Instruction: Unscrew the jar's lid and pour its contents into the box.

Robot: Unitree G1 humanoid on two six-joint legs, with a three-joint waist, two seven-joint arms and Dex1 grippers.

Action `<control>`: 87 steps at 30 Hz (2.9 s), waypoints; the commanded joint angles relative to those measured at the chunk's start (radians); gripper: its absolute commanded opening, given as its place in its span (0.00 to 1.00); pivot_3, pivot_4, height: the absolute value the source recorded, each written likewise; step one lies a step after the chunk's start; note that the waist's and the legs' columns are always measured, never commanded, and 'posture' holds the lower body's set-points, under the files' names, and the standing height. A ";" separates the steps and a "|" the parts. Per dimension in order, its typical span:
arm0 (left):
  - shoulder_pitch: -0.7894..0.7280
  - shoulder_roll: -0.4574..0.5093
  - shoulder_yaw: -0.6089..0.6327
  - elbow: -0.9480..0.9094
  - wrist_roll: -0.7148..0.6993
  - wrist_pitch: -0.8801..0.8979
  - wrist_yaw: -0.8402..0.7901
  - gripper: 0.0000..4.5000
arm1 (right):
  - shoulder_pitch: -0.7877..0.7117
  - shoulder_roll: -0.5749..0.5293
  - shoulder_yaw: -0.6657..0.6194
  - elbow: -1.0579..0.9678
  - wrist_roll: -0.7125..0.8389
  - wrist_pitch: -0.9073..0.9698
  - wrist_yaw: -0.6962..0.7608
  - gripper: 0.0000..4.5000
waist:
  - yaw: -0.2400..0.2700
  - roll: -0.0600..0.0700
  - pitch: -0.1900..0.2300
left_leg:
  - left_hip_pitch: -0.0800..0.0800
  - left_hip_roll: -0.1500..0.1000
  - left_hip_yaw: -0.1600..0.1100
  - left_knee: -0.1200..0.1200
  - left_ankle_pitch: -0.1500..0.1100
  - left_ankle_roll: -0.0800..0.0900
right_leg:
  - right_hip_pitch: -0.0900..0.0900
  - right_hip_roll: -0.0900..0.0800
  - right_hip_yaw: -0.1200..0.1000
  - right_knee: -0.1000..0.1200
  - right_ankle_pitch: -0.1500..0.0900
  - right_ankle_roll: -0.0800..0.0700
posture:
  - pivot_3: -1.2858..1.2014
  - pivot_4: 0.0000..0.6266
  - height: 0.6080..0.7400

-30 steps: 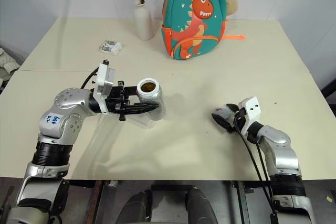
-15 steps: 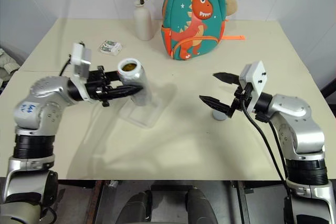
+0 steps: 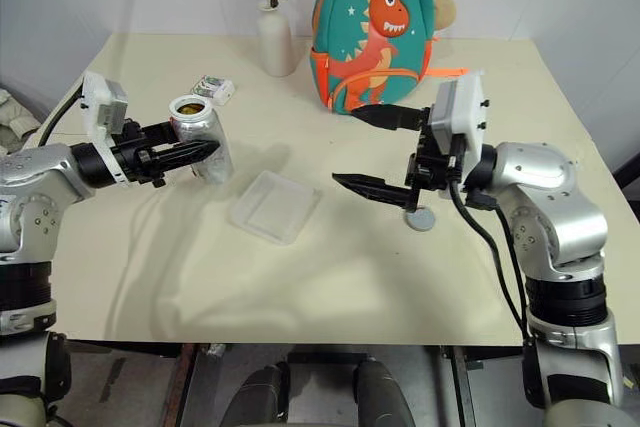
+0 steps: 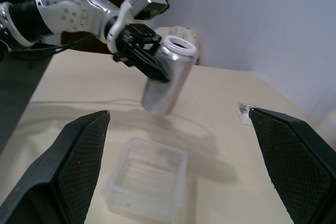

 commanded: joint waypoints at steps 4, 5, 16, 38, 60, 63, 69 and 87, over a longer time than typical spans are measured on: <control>0.033 0.031 -0.023 -0.040 0.120 -0.124 0.051 0.44 | 0.010 0.015 -0.004 0.011 -0.011 -0.025 -0.008 0.99 | -0.001 0.000 0.000 | -0.002 0.000 0.000 0.000 0.000 0.000 | -0.002 0.000 0.000 0.000 0.000 0.000 | 0.52 0.24 1.00; 0.011 0.027 -0.031 -0.025 0.162 -0.155 0.095 0.44 | 0.013 0.020 -0.004 0.015 -0.015 -0.028 -0.013 0.99 | 0.000 0.000 0.000 | -0.002 0.000 0.000 0.000 0.000 0.000 | -0.002 0.000 0.000 0.000 0.000 0.000 | 0.52 0.24 1.00; -0.098 0.143 -0.337 0.096 0.921 -0.824 0.515 0.44 | 0.048 0.054 -0.025 0.039 -0.028 -0.036 -0.062 0.99 | 0.002 0.000 0.000 | -0.003 -0.001 0.001 -0.001 0.000 0.000 | -0.003 0.000 0.001 -0.001 0.000 0.000 | 0.52 0.24 1.00; -0.214 0.208 -0.617 0.139 1.831 -1.097 1.126 0.44 | 0.069 0.180 -0.065 0.018 0.025 -0.036 -0.222 0.99 | 0.002 0.000 0.000 | -0.004 -0.001 0.002 0.002 0.001 0.001 | -0.005 0.000 0.002 0.006 0.001 0.001 | 0.52 0.24 1.00; -0.109 -0.161 0.036 0.254 0.385 -0.251 0.489 0.44 | 0.046 0.136 -0.054 0.017 0.065 0.025 -0.171 0.99 | -0.004 0.000 0.000 | -0.001 -0.001 0.000 0.004 0.004 0.001 | -0.005 0.001 -0.001 0.015 -0.001 -0.001 | 0.52 0.24 1.00; -0.104 -0.192 0.100 0.285 0.328 -0.176 0.516 0.44 | 0.033 0.110 -0.035 0.018 0.051 0.033 -0.139 0.99 | -0.003 0.000 0.000 | 0.000 -0.001 -0.001 0.004 0.004 0.001 | -0.005 0.001 -0.001 0.015 -0.001 -0.001 | 0.52 0.24 1.00; -0.124 -0.241 0.173 0.474 0.294 -0.243 0.598 0.44 | 0.000 0.065 0.015 0.059 0.000 0.026 -0.072 0.99 | -0.001 -0.001 0.000 | 0.002 -0.001 -0.002 0.004 0.005 0.000 | -0.003 0.001 -0.001 0.015 -0.001 -0.001 | 0.52 0.24 1.00; -0.069 -0.198 0.139 0.555 0.318 -0.391 0.594 0.99 | 0.010 0.067 0.038 0.057 -0.016 0.036 -0.025 1.00 | -0.002 -0.001 0.000 | 0.006 -0.001 -0.001 0.001 0.006 -0.004 | 0.001 0.001 -0.001 0.013 0.000 -0.001 | 0.52 0.24 1.00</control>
